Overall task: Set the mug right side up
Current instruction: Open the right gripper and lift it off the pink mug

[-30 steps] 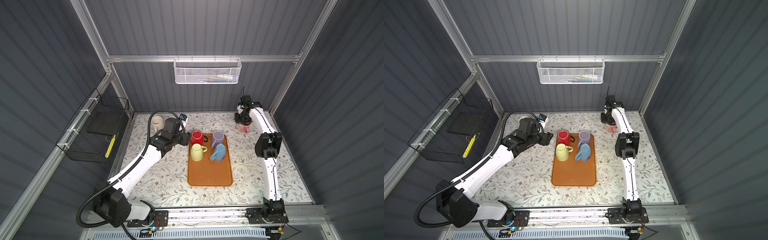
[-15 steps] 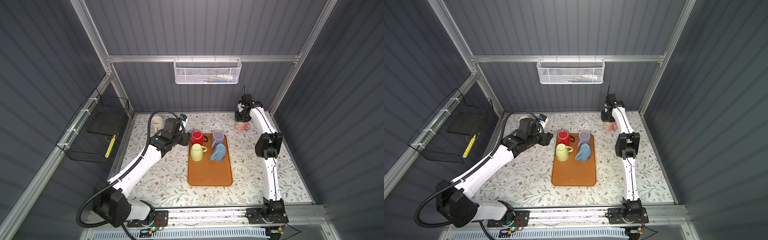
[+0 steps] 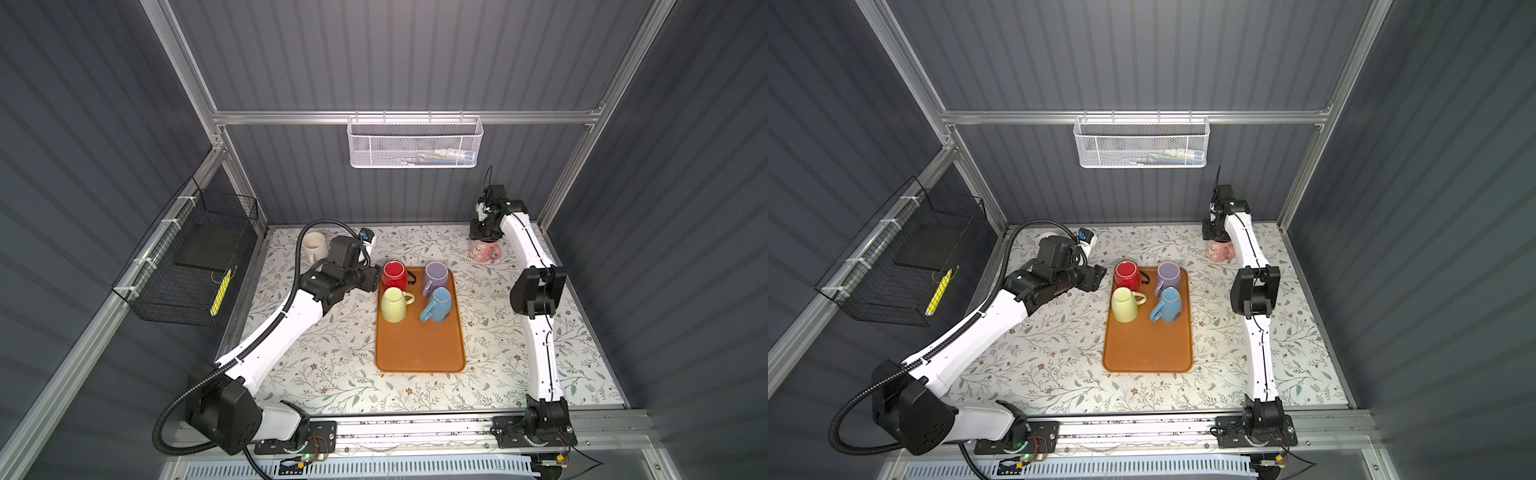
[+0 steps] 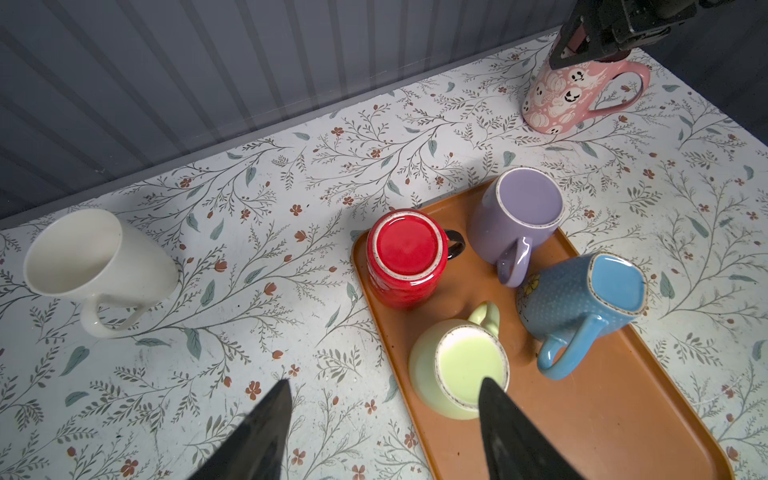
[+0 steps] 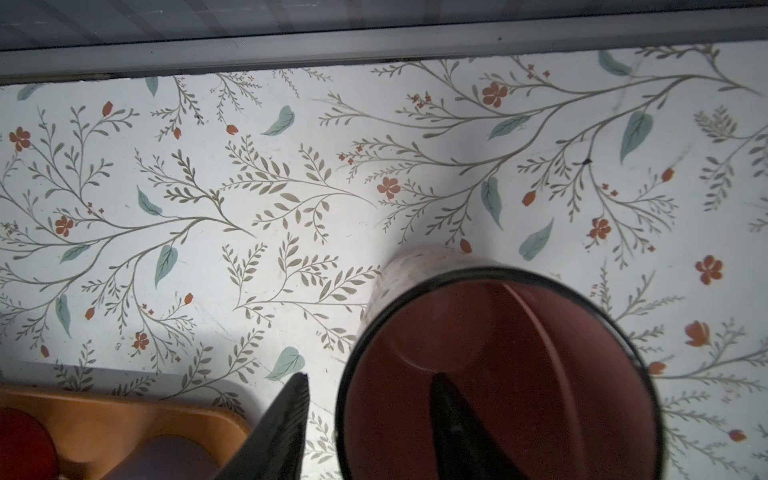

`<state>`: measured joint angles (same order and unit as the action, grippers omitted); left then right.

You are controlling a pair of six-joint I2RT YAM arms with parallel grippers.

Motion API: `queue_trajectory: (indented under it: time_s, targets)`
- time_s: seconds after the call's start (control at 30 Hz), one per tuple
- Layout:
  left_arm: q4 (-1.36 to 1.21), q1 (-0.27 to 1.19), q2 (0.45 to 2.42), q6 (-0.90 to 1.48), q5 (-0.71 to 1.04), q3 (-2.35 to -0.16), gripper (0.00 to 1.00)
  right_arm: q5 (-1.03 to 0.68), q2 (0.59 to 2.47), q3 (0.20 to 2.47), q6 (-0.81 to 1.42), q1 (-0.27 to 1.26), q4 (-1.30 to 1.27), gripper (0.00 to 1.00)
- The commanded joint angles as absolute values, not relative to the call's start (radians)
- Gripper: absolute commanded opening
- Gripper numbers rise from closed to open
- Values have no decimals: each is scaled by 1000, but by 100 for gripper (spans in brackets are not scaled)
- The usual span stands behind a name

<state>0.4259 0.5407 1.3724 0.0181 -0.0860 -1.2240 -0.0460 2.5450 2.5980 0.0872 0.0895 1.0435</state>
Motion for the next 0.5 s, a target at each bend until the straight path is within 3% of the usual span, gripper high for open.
queue_trajectory:
  time_s: [0.0, 0.13, 0.47]
  targets:
    - [431, 544, 1356, 11, -74, -1227, 71, -36, 2521, 2614, 73, 86, 1062, 57]
    - [433, 545, 1359, 8, -68, -1231, 71, -16, 2484, 2614, 60, 94, 1057, 63]
    - [425, 544, 1359, -2, -51, -1222, 71, 37, 2386, 2611, 43, 114, 1093, 65]
